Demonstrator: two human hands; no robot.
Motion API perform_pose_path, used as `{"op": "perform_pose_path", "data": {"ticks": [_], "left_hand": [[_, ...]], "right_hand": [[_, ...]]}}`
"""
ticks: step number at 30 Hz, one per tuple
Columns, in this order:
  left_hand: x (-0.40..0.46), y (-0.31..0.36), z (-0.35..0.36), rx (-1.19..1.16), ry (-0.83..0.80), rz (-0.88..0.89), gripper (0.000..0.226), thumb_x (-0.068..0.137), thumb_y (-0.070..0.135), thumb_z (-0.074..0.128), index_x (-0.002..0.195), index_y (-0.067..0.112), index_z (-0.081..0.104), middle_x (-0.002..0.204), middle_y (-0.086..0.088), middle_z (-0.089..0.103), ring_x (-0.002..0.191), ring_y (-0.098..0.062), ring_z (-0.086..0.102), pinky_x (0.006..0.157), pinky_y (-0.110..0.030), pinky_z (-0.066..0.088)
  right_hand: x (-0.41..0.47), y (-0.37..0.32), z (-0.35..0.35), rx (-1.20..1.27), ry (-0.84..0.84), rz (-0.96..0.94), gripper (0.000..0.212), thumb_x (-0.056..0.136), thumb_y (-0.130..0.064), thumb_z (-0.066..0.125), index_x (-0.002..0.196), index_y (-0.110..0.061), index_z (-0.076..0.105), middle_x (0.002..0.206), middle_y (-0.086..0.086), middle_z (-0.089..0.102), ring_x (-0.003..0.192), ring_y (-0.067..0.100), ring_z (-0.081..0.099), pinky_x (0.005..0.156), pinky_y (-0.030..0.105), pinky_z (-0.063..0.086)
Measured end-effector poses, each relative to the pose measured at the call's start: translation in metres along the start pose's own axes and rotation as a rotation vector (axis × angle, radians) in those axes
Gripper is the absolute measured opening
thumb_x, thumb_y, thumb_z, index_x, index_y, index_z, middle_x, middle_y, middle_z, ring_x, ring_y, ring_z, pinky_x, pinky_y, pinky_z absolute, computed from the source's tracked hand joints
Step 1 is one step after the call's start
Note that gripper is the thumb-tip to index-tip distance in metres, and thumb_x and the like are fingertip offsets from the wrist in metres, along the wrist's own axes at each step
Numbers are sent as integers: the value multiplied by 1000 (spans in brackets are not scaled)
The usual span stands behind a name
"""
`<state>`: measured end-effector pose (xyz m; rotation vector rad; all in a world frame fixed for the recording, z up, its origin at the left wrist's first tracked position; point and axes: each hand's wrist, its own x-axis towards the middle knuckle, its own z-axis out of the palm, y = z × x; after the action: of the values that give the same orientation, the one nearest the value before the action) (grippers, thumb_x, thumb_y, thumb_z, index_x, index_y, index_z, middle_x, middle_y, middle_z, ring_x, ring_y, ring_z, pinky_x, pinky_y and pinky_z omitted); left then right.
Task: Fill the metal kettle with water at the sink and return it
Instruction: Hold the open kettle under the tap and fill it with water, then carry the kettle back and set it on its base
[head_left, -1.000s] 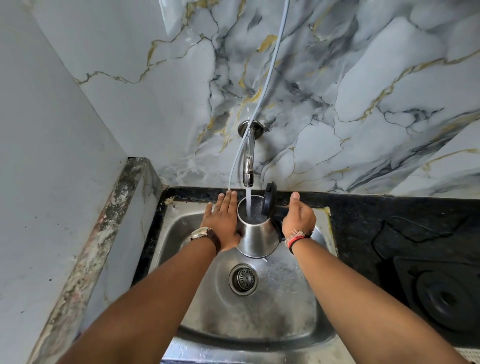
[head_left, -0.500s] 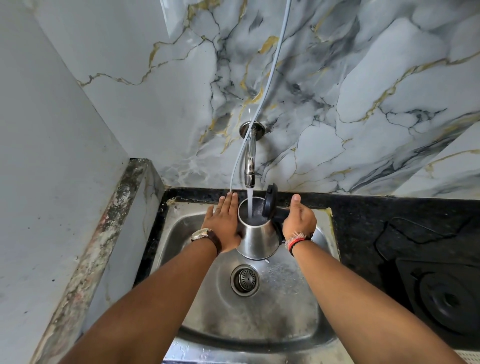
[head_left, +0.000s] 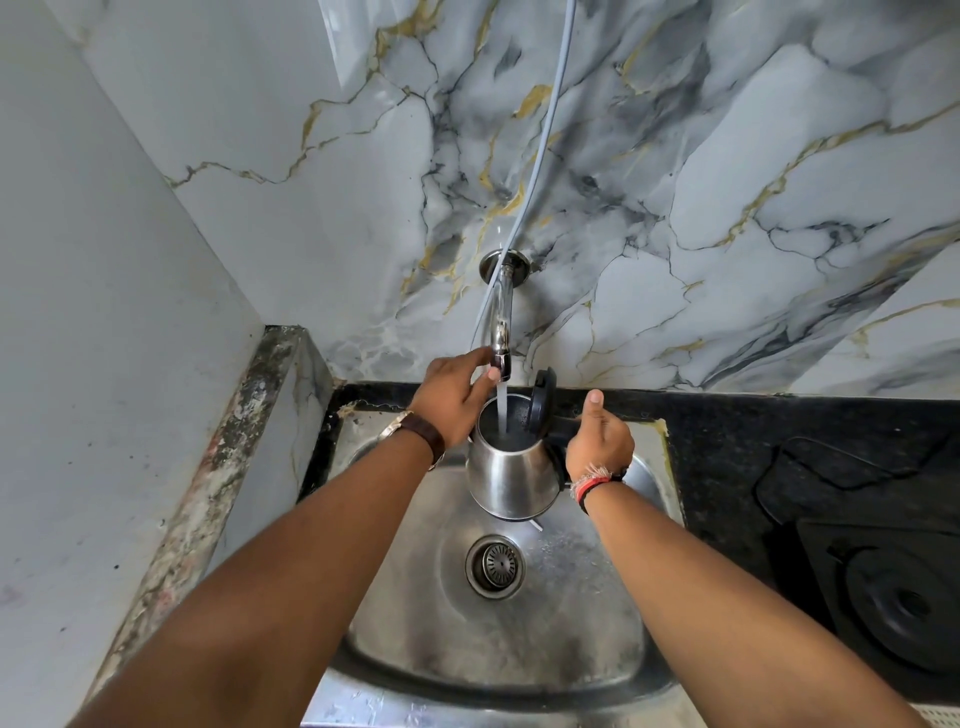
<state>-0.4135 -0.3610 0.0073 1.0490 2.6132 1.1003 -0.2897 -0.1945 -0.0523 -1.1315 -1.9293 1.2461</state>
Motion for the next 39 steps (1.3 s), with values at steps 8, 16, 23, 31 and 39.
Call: {"op": "perform_pose_path", "data": {"ticks": [8, 16, 23, 31, 39], "left_hand": [[12, 8, -1, -394, -19, -121, 18, 104, 27, 57, 119, 21, 64, 98, 2, 72, 84, -2, 66, 74, -16, 48], [26, 15, 4, -235, 60, -318, 35, 85, 53, 75, 93, 26, 54, 90, 5, 69, 81, -13, 65, 66, -37, 53], [2, 18, 14, -213, 197, -245, 24, 88, 48, 68, 101, 35, 52, 100, 10, 66, 85, -7, 62, 76, -39, 54], [-77, -10, 32, 294, -288, -70, 97, 87, 87, 23, 160, 26, 4, 167, -4, 16, 151, -24, 18, 117, -53, 23], [-92, 56, 78, 350, -162, 13, 104, 83, 91, 19, 160, 25, -4, 169, 6, -3, 154, -19, 1, 119, -48, 15]], "right_hand": [[2, 7, 3, 11, 10, 16, 81, 88, -76, 25, 49, -8, 45, 47, 12, 49, 51, 34, 48, 51, 34, 34], [-1, 7, 3, -26, -3, 17, 73, 87, -75, 23, 48, -16, 39, 45, 5, 44, 48, 26, 42, 51, 33, 31], [-6, 7, 2, -31, -4, 11, 72, 88, -74, 22, 48, -16, 38, 47, 3, 42, 47, 23, 39, 50, 33, 28], [-13, 4, -31, -26, 28, 22, 73, 92, -68, 26, 51, -9, 43, 49, 6, 45, 51, 27, 42, 50, 34, 28], [-9, 14, -110, 12, 125, 30, 82, 92, -68, 27, 72, -2, 71, 70, 20, 69, 72, 40, 63, 69, 45, 54]]}}
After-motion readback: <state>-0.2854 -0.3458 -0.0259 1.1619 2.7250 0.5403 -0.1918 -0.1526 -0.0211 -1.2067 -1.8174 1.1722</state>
